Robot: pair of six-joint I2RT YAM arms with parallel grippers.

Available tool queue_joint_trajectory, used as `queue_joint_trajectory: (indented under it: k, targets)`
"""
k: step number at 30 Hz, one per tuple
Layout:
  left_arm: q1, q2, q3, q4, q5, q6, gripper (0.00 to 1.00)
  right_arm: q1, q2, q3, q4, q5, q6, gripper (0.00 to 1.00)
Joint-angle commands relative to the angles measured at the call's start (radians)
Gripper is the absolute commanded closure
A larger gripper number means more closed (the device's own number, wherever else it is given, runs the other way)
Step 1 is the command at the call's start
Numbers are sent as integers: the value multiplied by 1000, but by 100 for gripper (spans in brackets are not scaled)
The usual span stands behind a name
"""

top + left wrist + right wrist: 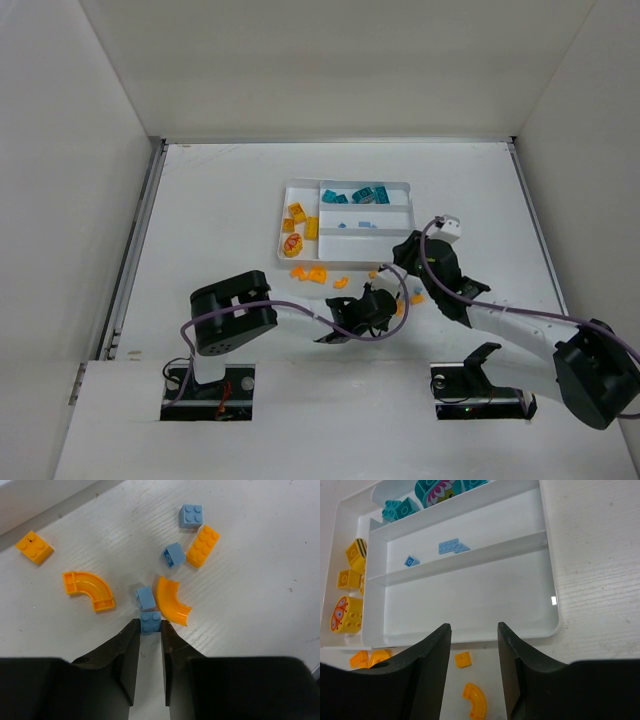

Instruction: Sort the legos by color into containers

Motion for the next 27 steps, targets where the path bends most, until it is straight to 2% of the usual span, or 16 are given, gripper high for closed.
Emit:
queue_joint_trajectory:
  k: [1,7,9,13,15,19,23,27]
  targets:
    - [8,-58,-18,-70,-24,27,84,-8,-36,-22,41,21,23,52]
    - [57,-206,-58,-73,-16,29,85,-11,-119,-71,26,56,50,55]
    - [89,-246,-64,-70,-1,30,85,-16,-162,-87,0,79,62,59]
    - [184,-293,-61,-53,40,24,85,-37,-258,-116,-80,113,90,72]
    - [241,-298,-43,-36,56,16,85,-46,-288,-124,-115,113,96,75]
    - [362,-244,30,-1,74,3,84,-53,-297,-122,-189,125,110,74]
    - [464,-149,135,2,106,0,84,-39,-262,-96,-287,209,122,64]
    - [536,-62,230,-7,131,0,83,-17,-226,-87,-315,202,148,59]
